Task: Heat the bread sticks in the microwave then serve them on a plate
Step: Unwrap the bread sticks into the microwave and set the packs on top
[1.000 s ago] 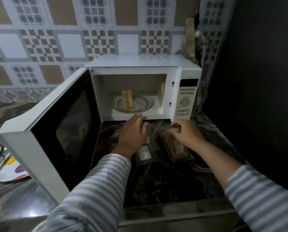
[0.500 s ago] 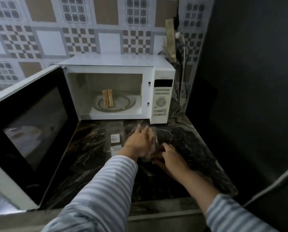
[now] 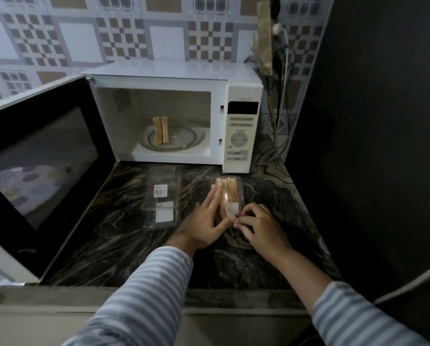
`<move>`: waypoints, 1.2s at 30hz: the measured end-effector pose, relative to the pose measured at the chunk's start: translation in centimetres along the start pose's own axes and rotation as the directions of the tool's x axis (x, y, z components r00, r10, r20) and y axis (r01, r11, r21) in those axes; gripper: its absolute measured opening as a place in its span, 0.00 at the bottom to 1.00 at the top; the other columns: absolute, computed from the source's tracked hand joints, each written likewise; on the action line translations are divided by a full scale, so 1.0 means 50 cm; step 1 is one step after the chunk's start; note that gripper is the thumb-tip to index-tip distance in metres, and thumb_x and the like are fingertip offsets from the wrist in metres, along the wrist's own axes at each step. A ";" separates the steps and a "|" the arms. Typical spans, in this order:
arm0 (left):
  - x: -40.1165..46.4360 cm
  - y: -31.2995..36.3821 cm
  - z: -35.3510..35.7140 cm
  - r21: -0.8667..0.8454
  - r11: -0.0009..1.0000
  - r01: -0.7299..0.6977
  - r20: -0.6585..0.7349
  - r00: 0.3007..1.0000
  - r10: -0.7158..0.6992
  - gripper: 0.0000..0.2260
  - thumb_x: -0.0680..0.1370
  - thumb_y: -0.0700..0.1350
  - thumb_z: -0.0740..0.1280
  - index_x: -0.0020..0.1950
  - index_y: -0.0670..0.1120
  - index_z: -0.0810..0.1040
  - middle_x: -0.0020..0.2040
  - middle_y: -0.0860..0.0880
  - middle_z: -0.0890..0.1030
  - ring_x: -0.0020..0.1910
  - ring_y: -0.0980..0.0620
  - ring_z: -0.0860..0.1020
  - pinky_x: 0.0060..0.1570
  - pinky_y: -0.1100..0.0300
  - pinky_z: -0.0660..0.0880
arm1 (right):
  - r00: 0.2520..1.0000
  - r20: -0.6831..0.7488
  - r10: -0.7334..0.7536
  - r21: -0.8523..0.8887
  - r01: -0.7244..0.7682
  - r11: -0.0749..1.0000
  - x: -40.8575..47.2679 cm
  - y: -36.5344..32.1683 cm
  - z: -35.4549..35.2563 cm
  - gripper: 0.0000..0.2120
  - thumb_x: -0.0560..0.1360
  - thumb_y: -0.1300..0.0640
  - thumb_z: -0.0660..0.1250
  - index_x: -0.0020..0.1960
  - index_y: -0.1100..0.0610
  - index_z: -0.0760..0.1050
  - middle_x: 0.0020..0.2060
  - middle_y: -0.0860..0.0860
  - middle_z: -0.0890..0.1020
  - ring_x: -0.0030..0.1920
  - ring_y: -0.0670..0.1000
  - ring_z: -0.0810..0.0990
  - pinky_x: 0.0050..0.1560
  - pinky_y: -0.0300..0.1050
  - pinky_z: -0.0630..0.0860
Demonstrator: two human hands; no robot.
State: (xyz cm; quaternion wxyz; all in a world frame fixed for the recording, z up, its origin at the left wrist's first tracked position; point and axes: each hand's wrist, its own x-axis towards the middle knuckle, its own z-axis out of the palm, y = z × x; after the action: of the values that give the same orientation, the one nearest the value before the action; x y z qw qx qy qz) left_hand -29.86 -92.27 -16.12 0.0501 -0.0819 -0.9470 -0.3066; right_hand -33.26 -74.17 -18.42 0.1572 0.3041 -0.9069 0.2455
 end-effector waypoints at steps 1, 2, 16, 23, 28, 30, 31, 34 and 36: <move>-0.007 -0.010 0.005 0.023 1.000 -0.009 0.002 1.000 0.009 0.38 0.78 0.62 0.58 0.77 0.56 0.36 0.79 0.53 0.43 0.77 0.54 0.50 0.74 0.45 0.56 | 0.999 -0.014 -0.032 -0.009 0.032 0.999 0.000 0.002 0.000 0.07 0.73 0.54 0.71 0.50 0.53 0.84 0.47 0.47 0.75 0.50 0.48 0.73 0.48 0.38 0.71; -0.011 -0.019 0.010 0.053 0.998 -0.018 0.006 1.000 0.018 0.38 0.78 0.63 0.58 0.76 0.57 0.35 0.79 0.53 0.44 0.77 0.54 0.51 0.74 0.46 0.54 | 0.999 -0.008 -0.043 -0.013 0.043 0.999 -0.001 0.003 0.000 0.07 0.74 0.55 0.71 0.50 0.53 0.84 0.46 0.47 0.76 0.50 0.48 0.73 0.48 0.38 0.72; -0.008 -0.051 0.039 0.176 0.984 -0.034 -0.025 0.999 0.039 0.40 0.77 0.65 0.56 0.74 0.55 0.30 0.79 0.51 0.50 0.77 0.55 0.53 0.75 0.52 0.49 | 0.974 -0.146 -0.172 -0.093 0.160 0.983 -0.007 0.002 0.025 0.06 0.69 0.66 0.74 0.44 0.58 0.82 0.42 0.51 0.84 0.52 0.58 0.81 0.61 0.66 0.71; -0.006 -0.058 0.043 0.231 0.972 -0.045 -0.036 0.998 0.055 0.37 0.75 0.68 0.49 0.73 0.56 0.30 0.79 0.54 0.42 0.77 0.54 0.52 0.75 0.50 0.52 | 0.974 -0.177 -0.142 -0.080 0.129 0.988 -0.007 0.001 0.030 0.14 0.77 0.54 0.57 0.44 0.58 0.80 0.45 0.53 0.83 0.55 0.58 0.81 0.61 0.68 0.71; -0.006 -0.055 0.042 0.160 0.987 -0.029 -0.066 0.997 0.040 0.35 0.79 0.61 0.55 0.73 0.58 0.31 0.79 0.54 0.46 0.77 0.56 0.50 0.75 0.46 0.51 | 0.970 -0.213 -0.114 -0.051 0.105 0.993 -0.008 0.005 0.027 0.14 0.79 0.53 0.57 0.50 0.59 0.80 0.52 0.55 0.78 0.54 0.55 0.78 0.66 0.65 0.67; -0.003 -0.044 0.037 0.086 0.996 -0.035 -0.122 0.991 0.046 0.32 0.80 0.60 0.54 0.72 0.61 0.31 0.79 0.54 0.50 0.77 0.55 0.52 0.73 0.42 0.53 | 0.972 -0.224 -0.075 0.013 0.080 0.997 -0.012 0.006 0.023 0.15 0.80 0.53 0.56 0.58 0.58 0.78 0.60 0.57 0.75 0.60 0.57 0.76 0.66 0.57 0.69; 0.001 -0.037 0.033 0.058 0.997 -0.050 -0.154 0.986 0.059 0.31 0.80 0.60 0.53 0.72 0.62 0.32 0.79 0.54 0.51 0.77 0.55 0.52 0.73 0.41 0.55 | 0.973 -0.229 -0.029 0.074 0.047 0.996 -0.015 0.004 0.020 0.17 0.81 0.53 0.54 0.63 0.58 0.75 0.63 0.57 0.74 0.63 0.56 0.74 0.66 0.52 0.70; 0.020 -0.006 0.016 -0.012 0.995 -0.103 -0.220 0.971 0.098 0.29 0.80 0.58 0.53 0.76 0.59 0.39 0.79 0.53 0.51 0.77 0.54 0.51 0.72 0.41 0.57 | 0.942 -0.264 0.209 0.263 -0.138 0.955 -0.020 -0.003 0.013 0.21 0.81 0.52 0.51 0.70 0.59 0.67 0.65 0.56 0.73 0.65 0.53 0.73 0.64 0.44 0.69; 0.038 0.013 -0.003 -0.029 0.994 -0.110 -0.246 0.964 0.099 0.27 0.82 0.55 0.54 0.78 0.54 0.48 0.79 0.51 0.52 0.77 0.52 0.52 0.72 0.42 0.57 | 0.882 -0.271 0.384 0.373 -0.272 0.887 -0.017 -0.009 0.010 0.21 0.81 0.55 0.53 0.73 0.59 0.63 0.65 0.57 0.75 0.64 0.53 0.74 0.61 0.45 0.71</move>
State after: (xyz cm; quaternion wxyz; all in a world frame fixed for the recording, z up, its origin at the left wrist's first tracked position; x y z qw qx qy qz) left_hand -31.58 -91.63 -15.35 0.1808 -0.0945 -0.9212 -0.3313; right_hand -32.37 -74.36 -19.07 0.2136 0.1189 -0.8522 0.4626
